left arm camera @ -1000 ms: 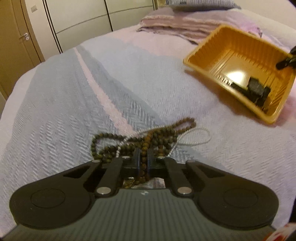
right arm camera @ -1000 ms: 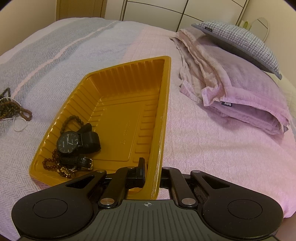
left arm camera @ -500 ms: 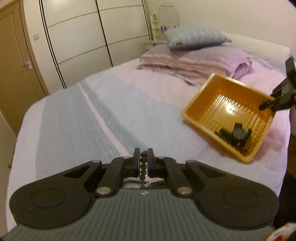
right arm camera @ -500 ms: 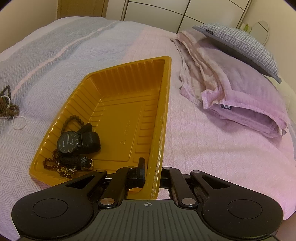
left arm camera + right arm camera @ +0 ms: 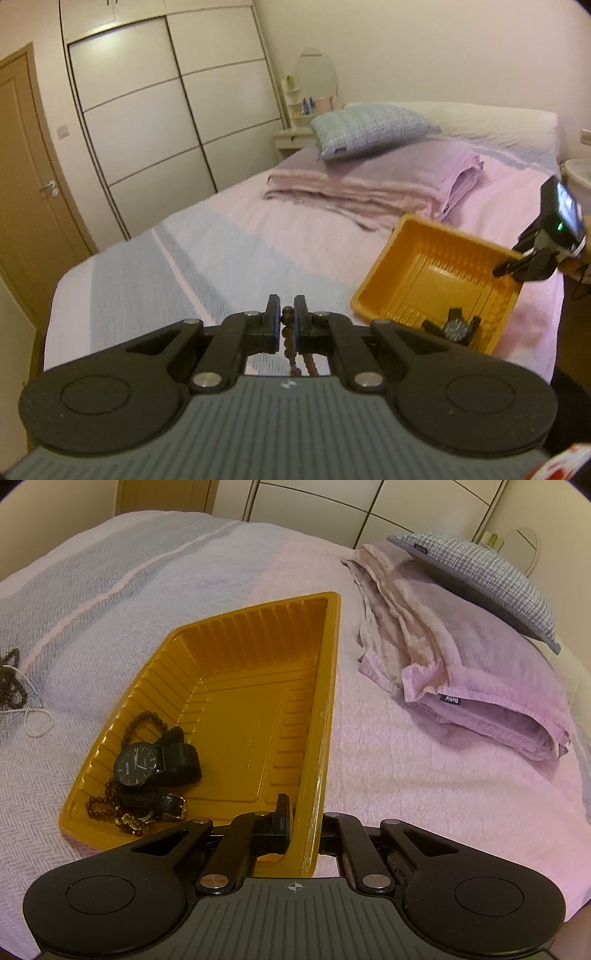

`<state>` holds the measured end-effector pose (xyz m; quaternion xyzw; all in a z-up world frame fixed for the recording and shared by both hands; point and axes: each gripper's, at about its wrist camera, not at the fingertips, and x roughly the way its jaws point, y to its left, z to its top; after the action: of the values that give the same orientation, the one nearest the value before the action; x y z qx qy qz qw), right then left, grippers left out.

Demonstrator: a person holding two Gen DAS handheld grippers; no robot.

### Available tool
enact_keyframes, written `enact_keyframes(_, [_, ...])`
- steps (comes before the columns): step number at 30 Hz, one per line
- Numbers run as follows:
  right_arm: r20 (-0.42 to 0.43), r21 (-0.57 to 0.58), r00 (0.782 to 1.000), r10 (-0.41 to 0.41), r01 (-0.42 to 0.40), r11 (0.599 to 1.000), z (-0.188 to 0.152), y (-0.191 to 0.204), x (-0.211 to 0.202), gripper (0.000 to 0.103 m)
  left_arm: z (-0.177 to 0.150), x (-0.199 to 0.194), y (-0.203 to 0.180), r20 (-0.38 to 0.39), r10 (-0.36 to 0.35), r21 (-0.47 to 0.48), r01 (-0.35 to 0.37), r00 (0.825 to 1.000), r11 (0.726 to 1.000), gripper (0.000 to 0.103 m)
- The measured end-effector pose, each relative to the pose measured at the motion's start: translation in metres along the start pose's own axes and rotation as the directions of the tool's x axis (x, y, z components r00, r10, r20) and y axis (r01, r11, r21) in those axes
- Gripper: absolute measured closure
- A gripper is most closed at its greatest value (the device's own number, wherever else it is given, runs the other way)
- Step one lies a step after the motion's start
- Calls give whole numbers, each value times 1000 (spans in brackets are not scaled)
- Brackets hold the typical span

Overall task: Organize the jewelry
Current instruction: 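Lift the bead necklace over the tray and lower it in while the right holds the tray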

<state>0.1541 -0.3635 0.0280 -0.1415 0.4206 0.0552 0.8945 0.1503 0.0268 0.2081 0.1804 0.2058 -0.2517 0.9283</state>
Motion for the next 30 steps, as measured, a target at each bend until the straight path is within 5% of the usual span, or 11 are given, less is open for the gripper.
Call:
enact_keyframes(15, [5,-11,1000,-1,1,1000,0,1,0,97,55,0,-24,79,-60,68,55,995,996,97])
enact_keyframes(30, [6,-27,1000,1,-1,1000,2,2,-1,97,88,90,-107,43,-263,87,259,964,962,97])
